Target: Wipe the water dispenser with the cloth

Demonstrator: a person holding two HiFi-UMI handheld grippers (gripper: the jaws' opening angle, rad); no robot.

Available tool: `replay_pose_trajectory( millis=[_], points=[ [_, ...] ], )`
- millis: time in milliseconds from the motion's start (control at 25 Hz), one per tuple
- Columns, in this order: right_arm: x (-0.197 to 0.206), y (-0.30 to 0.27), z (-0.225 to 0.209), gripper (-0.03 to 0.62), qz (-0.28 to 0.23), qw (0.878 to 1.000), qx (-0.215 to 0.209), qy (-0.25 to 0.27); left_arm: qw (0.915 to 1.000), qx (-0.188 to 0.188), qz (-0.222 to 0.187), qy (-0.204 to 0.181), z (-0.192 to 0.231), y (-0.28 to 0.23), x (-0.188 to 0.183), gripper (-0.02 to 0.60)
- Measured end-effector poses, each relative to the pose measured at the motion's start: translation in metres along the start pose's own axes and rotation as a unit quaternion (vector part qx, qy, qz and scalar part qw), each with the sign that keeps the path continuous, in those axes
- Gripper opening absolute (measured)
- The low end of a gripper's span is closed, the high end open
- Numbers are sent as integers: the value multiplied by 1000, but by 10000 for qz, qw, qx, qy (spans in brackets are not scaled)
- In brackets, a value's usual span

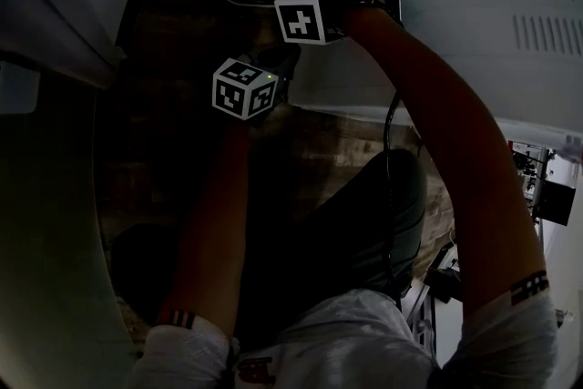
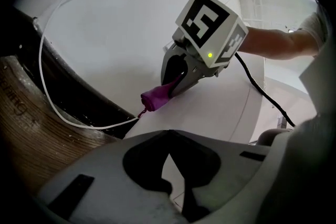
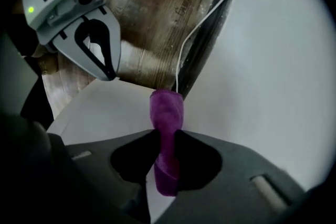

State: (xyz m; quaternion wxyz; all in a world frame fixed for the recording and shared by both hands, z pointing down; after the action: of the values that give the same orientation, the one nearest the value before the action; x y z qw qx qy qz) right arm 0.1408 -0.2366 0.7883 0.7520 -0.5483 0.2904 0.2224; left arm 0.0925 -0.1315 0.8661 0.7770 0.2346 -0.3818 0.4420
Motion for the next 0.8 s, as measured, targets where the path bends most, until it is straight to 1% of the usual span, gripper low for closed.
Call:
replay_pose_trajectory(
  millis=[80, 160, 240, 320, 600, 800],
  points=[
    [-1, -9, -2, 94, -50, 10000, 29, -45, 9999, 63, 64, 84, -2, -2, 4, -2],
    [-5, -14, -6, 94, -96, 9998, 180, -48, 9998, 106, 100, 164, -3, -3, 7, -2],
    [-10, -19, -11, 94, -75, 9994, 341, 21, 9997, 88, 88, 225, -4, -3, 9, -2],
    [-15, -25, -14, 94, -8, 9992, 391, 105, 9996, 68, 69, 253, -6, -3, 10, -2],
    [-14, -53, -11, 94, 319, 9984, 352, 294, 9995, 44, 2, 328, -11, -4, 14, -2],
    [-8, -59, -8, 94, 316, 9989, 127, 316, 9994, -2, 21, 351, -10, -2, 18, -2]
  ],
)
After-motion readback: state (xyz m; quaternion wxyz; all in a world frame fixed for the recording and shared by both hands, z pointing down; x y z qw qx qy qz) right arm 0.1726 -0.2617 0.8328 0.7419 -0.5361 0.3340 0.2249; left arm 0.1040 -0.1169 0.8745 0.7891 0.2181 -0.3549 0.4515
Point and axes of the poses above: the fingertips, and each gripper's own axes: y backward along the fingers, z to its left, x out of its underside, the point moved 8 cm from there along y, backward along the fingers, and after that the axes turned 6 degrees about -y, right-handed, at the moved point
